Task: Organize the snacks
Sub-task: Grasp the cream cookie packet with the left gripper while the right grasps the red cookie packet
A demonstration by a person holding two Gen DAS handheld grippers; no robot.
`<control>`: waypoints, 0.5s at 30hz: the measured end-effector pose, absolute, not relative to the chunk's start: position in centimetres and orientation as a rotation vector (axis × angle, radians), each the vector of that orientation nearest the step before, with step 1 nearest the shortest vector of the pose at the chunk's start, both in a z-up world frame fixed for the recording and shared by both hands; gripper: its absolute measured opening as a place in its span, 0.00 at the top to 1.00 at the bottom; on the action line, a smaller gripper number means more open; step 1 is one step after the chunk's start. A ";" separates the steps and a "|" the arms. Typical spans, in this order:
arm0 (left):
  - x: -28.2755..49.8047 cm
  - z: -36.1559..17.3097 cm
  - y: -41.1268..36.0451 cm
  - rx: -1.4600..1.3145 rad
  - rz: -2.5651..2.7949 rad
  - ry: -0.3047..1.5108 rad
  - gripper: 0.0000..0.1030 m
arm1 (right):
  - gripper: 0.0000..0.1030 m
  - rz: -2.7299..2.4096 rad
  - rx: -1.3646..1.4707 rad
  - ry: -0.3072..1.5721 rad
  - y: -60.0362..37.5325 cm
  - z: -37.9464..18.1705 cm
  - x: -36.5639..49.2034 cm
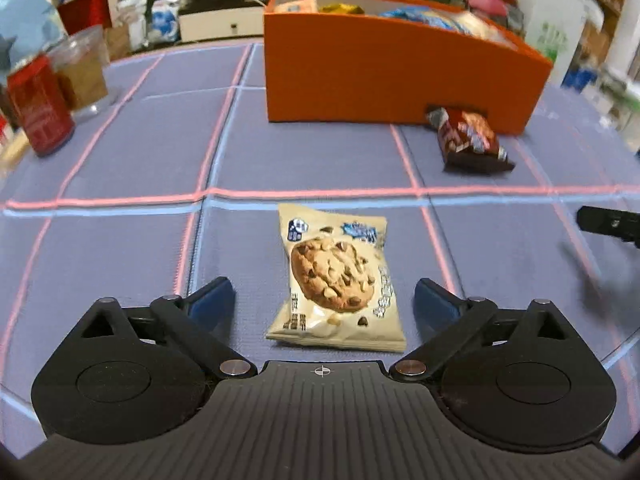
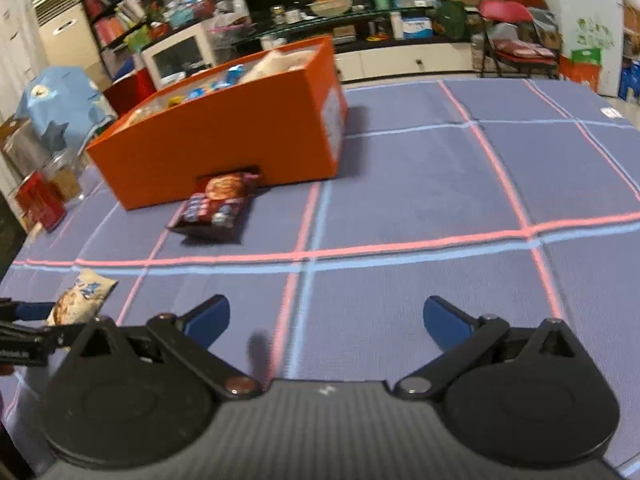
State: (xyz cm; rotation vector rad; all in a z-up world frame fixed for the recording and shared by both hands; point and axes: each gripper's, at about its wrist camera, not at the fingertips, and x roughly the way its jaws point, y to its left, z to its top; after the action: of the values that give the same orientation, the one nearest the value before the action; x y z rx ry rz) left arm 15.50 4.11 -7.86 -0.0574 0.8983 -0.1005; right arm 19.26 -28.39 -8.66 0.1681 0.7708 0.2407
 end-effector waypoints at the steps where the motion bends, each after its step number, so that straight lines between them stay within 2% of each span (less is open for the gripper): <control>1: 15.5 -7.6 4.6 -0.089 -0.116 0.893 0.33 | 0.01 0.246 0.156 0.756 -27.6 -8.1 19.5; 5: 15.1 -6.8 6.5 -0.182 -0.139 0.854 0.31 | 0.01 0.239 0.078 0.699 -22.6 -6.0 22.5; 12: 15.1 -6.2 10.4 -0.326 -0.105 0.836 0.31 | 0.04 0.185 0.023 0.859 -16.0 -7.3 31.1; 13: 15.0 -6.1 11.0 -0.347 -0.098 0.835 0.31 | 0.19 0.167 0.022 0.875 -16.0 -7.7 31.3; 14: 14.9 -6.1 11.5 -0.370 -0.096 0.833 0.31 | 0.50 0.165 0.029 0.892 -16.2 -8.0 31.1; 15: 14.9 -6.0 12.0 -0.394 -0.097 0.827 0.31 | 0.52 0.164 0.022 0.880 -16.4 -7.9 30.5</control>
State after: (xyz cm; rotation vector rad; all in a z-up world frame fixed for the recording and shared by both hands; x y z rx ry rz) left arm 14.86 12.00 -6.02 -0.3944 0.8270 -0.0971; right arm 30.54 -16.42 -7.91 0.0217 0.8801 0.1644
